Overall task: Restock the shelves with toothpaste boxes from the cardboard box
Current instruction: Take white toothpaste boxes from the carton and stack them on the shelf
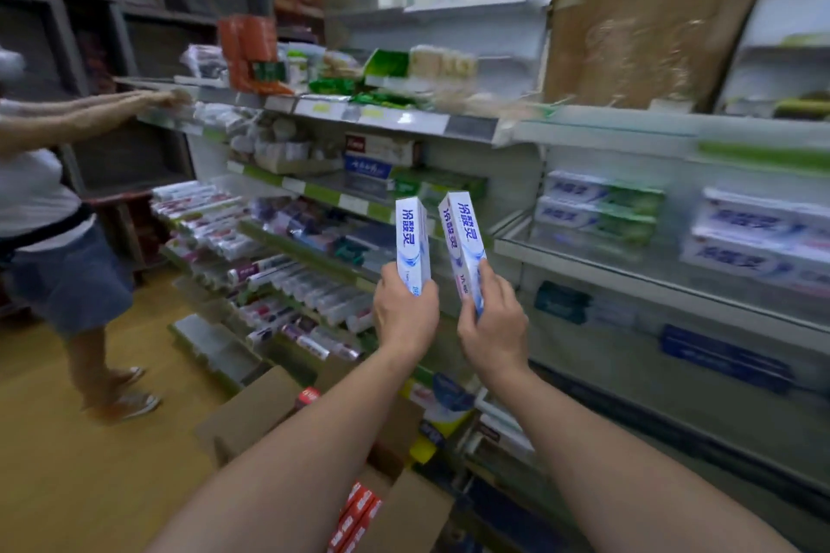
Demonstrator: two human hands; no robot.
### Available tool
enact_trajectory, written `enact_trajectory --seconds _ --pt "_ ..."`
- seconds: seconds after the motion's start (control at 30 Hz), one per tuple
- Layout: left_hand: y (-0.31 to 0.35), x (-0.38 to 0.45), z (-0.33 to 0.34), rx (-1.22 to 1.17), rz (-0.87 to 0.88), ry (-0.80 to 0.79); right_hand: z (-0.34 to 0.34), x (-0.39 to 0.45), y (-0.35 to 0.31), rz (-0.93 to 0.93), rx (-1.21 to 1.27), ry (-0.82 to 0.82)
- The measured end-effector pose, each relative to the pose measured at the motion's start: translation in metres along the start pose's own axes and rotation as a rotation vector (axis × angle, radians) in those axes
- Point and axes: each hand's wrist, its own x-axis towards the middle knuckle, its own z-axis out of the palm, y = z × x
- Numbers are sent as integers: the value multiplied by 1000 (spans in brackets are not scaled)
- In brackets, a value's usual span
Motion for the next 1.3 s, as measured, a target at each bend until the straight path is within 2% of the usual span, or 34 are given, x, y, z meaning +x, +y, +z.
enact_trajectory --seconds 0.23,0.73,1.07,1.3 --pt "70 -87 70 -60 82 -140 -118 -9 59 25 -70 150" --pt "175 -298 184 -150 160 -376 -370 -90 164 152 -294 258" --pt "226 -366 253 -234 149 -510 -470 -105 220 272 -449 267" --pt "256 -357 312 -212 183 -552 -508 -68 255 349 -587 144"
